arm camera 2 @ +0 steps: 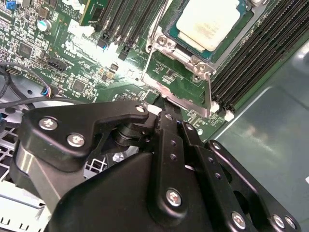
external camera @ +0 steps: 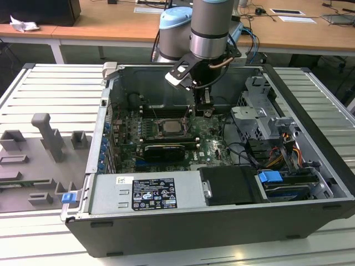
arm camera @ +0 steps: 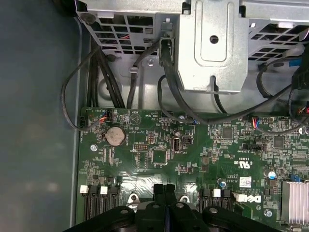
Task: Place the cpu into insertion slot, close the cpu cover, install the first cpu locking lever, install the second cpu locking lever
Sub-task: 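Close the cpu cover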
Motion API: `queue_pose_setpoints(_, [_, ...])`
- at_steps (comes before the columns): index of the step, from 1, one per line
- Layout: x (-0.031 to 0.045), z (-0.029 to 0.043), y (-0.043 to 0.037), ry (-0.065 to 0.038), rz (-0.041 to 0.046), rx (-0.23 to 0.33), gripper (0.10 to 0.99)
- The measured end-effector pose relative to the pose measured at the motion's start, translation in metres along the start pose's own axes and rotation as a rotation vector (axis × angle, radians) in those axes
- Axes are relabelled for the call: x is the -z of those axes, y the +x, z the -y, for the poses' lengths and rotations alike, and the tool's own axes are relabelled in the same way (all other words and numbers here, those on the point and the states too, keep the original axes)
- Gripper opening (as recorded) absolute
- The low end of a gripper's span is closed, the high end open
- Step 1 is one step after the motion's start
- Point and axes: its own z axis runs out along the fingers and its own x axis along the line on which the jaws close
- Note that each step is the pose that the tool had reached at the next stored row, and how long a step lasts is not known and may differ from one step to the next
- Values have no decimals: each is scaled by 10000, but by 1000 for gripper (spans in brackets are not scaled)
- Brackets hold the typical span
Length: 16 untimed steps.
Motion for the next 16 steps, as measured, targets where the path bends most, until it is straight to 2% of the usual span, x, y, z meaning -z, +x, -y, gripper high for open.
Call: queue_pose_setpoints(16, [4,103,4,0,0,0,106])
